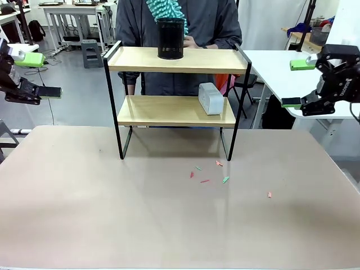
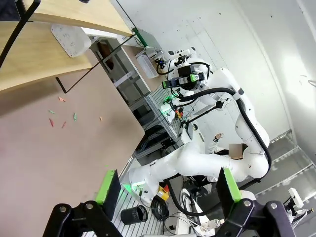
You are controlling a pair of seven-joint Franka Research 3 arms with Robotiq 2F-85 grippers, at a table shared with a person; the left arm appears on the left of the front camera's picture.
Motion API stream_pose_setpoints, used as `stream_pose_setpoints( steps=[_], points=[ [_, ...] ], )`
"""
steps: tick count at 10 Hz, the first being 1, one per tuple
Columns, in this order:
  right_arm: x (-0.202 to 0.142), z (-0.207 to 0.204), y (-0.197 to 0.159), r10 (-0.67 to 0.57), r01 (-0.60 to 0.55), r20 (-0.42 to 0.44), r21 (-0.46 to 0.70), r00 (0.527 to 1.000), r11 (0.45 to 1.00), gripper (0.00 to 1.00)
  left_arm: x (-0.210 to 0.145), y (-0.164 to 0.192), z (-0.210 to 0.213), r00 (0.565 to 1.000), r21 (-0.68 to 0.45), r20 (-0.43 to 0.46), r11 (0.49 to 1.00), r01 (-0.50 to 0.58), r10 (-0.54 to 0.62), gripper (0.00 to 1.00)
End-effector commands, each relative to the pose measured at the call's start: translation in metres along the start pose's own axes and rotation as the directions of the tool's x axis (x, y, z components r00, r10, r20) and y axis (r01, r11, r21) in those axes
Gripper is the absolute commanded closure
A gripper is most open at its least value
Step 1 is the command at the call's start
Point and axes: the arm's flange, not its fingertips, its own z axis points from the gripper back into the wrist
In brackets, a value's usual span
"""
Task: Clean the shelf.
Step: Hand the Duster back to the human.
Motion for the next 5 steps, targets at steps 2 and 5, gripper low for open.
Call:
stream_pose_setpoints(
  steps=[2, 5],
  points=[
    [0.0001, -0.0003, 0.0008, 0.003, -0.003, -0.006, 0.001, 1.0, 1.0, 0.0, -0.0002, -0.0025, 0.0017, 1.0, -0.02, 0.007, 1.0, -0.002, 0.002, 0.0],
    [0.0001, -0.0003, 0.0008, 0.003, -0.003, -0.006, 0.001, 1.0, 1.0, 0.0, -0.0002, -0.0025, 0.0017, 1.0, -0.02, 0.007, 1.0, -0.002, 0.002, 0.0]
  ],
)
